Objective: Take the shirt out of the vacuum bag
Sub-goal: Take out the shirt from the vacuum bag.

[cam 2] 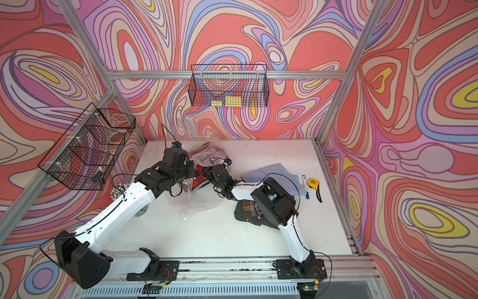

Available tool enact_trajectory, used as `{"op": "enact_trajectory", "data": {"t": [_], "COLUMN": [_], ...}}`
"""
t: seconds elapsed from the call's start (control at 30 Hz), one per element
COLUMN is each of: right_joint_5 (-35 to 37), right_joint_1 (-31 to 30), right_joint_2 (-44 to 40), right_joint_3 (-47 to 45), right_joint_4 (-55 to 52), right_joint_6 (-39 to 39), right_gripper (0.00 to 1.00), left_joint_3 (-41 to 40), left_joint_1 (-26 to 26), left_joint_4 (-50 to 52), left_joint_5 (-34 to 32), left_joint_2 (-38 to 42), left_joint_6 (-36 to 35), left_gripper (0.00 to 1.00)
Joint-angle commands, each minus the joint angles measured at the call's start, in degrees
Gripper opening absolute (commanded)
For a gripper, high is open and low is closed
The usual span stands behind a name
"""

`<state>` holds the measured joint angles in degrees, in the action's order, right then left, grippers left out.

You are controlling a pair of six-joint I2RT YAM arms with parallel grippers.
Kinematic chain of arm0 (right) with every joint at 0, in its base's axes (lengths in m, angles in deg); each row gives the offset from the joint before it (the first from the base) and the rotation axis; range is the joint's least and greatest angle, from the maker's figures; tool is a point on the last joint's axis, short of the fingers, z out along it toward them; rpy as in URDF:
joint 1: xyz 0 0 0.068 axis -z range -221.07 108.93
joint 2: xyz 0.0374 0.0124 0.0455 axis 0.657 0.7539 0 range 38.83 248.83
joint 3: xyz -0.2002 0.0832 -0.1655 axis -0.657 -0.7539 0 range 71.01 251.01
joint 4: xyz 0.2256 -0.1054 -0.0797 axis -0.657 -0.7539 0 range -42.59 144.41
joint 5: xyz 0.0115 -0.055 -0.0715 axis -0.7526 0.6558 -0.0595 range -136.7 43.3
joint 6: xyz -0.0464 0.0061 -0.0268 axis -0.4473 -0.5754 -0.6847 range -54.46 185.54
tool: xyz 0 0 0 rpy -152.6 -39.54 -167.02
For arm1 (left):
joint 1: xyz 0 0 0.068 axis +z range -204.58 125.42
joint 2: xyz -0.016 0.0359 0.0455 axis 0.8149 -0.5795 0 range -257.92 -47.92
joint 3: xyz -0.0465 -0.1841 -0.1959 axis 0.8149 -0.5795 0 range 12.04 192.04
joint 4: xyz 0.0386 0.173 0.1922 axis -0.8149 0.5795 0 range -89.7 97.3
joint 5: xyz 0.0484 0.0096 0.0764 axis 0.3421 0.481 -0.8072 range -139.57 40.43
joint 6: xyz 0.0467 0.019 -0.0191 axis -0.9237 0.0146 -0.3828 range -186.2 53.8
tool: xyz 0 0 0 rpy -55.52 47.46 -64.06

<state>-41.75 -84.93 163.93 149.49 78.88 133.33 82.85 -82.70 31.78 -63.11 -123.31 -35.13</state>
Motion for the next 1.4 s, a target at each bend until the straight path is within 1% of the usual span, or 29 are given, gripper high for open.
{"op": "enact_trajectory", "data": {"t": [0.0,0.1,0.2,0.33,0.6,0.77,0.87,0.97,1.1,1.23,1.37], "right_joint_5": [-0.01,0.78,0.05,0.83,1.34,2.67,5.36,6.00,5.18,4.26,2.79], "right_joint_1": [0.44,0.44,0.46,-0.58,-0.70,-1.35,-2.34,-2.45,-2.34,-1.91,-1.09], "right_joint_2": [1.45,0.42,-0.26,-0.86,0.54,-1.16,-2.83,-2.17,-1.80,0.29,1.81], "right_joint_3": [3.18,1.79,-0.27,-0.67,-1.33,-2.52,-3.78,-1.72,-0.04,1.79,1.80], "right_joint_4": [-3.26,-3.07,-1.04,-1.29,-1.58,-2.71,-3.84,-6.43,-5.29,-5.92,-3.68], "right_joint_6": [-1.87,-2.13,-0.96,-0.75,0.95,1.57,1.19,-0.52,-1.43,-0.59,0.70], "right_gripper": [0.75,0.75,0.75,0.75,0.75,0.75,0.75,0.75,0.72,0.72,0.71], "left_joint_3": [-0.17,-0.22,-0.31,-0.31,-0.84,-0.93,-1.01,-1.02,-1.27,-1.68,-1.70], "left_joint_1": [0.08,0.05,0.07,0.05,0.04,0.06,0.00,0.04,0.06,0.04,0.07], "left_joint_4": [-0.28,-0.18,-0.45,-0.58,-0.92,-1.07,-1.16,-1.23,-1.25,-1.29,-1.43], "left_joint_5": [-0.46,-0.39,-0.45,-0.26,-1.18,-1.38,-1.61,-1.67,-2.08,-2.01,-2.01], "left_joint_2": [1.05,0.95,1.06,0.78,0.91,0.78,0.86,0.78,0.92,1.13,1.13], "left_joint_6": [-0.70,-0.71,-0.82,-0.67,-1.29,-1.36,-1.45,-1.40,-1.45,-1.45,-1.46], "left_gripper": [0.00,0.00,0.00,0.00,0.00,0.00,0.00,0.00,0.00,0.00,0.00]}}
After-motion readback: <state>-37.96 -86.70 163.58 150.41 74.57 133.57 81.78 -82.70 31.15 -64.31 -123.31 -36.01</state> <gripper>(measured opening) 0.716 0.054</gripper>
